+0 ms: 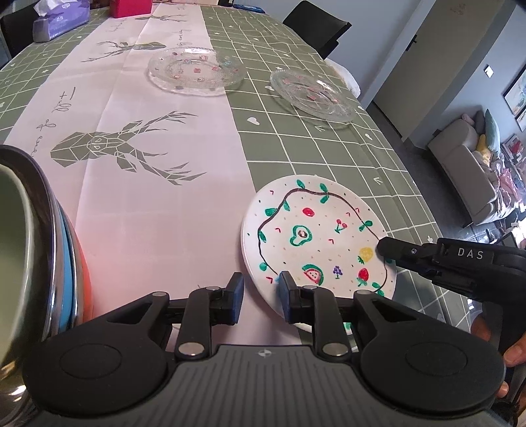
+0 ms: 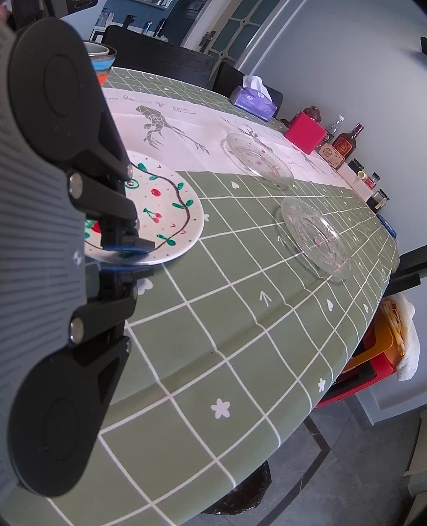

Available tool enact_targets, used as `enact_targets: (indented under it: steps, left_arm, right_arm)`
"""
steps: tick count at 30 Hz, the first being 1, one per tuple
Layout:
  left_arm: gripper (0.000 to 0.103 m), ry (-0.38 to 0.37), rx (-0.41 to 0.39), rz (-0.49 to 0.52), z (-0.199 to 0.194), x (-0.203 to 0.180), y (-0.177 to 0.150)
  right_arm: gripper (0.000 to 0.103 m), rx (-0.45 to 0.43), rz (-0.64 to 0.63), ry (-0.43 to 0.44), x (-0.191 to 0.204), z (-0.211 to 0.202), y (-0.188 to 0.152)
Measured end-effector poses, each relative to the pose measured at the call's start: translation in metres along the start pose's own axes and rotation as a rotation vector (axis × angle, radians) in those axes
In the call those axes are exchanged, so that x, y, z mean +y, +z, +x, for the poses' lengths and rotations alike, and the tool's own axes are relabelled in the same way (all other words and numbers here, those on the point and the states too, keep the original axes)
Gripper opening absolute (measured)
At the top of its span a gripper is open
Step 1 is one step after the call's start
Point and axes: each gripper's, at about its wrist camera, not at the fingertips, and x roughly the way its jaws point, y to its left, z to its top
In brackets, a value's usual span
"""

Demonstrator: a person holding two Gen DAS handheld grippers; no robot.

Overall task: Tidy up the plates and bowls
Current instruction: 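Carry the Fruity plate beside the bowl stack, lower it, open both grippers, then move both grippers to the pink-flowered glass plate rim and close them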

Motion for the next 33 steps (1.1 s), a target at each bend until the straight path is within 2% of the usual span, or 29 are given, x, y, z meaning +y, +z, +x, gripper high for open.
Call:
enact_targets:
  steps: [7, 10, 12, 15, 22, 26, 30, 33]
  left_arm:
    - [0.047, 0.004, -0.025, 0.000, -0.004, 0.000, 0.000]
    - [0.057, -0.018, -0.060, -0.031, -0.008, 0.002, 0.000]
    - [0.057, -0.016, -0.078, -0.035, -0.011, 0.001, 0.001]
    - [0.057, -0.023, -0.116, -0.019, -0.020, -0.003, 0.004]
    - [0.059, -0.093, -0.171, 0.016, -0.041, -0.018, 0.025]
    - [0.059, -0.134, -0.168, 0.019, -0.050, -0.025, 0.048]
    - [0.059, -0.194, -0.125, 0.003, -0.055, -0.026, 0.080]
    - [0.059, -0.207, -0.106, 0.044, -0.058, -0.032, 0.108]
  right_arm:
    - [0.010, 0.000, -0.011, -0.015, 0.003, -0.001, -0.002]
    - [0.031, -0.005, -0.007, -0.005, 0.006, -0.005, -0.001]
    - [0.041, -0.018, -0.030, -0.031, 0.010, -0.007, 0.001]
    - [0.046, -0.027, -0.054, -0.046, 0.014, -0.011, 0.004]
    - [0.046, -0.030, -0.094, -0.073, 0.026, -0.018, 0.023]
    - [0.046, -0.031, -0.107, -0.080, 0.033, -0.022, 0.041]
    - [0.046, -0.027, -0.093, -0.103, 0.039, -0.025, 0.064]
    - [0.046, -0.019, -0.077, -0.101, 0.042, -0.024, 0.082]
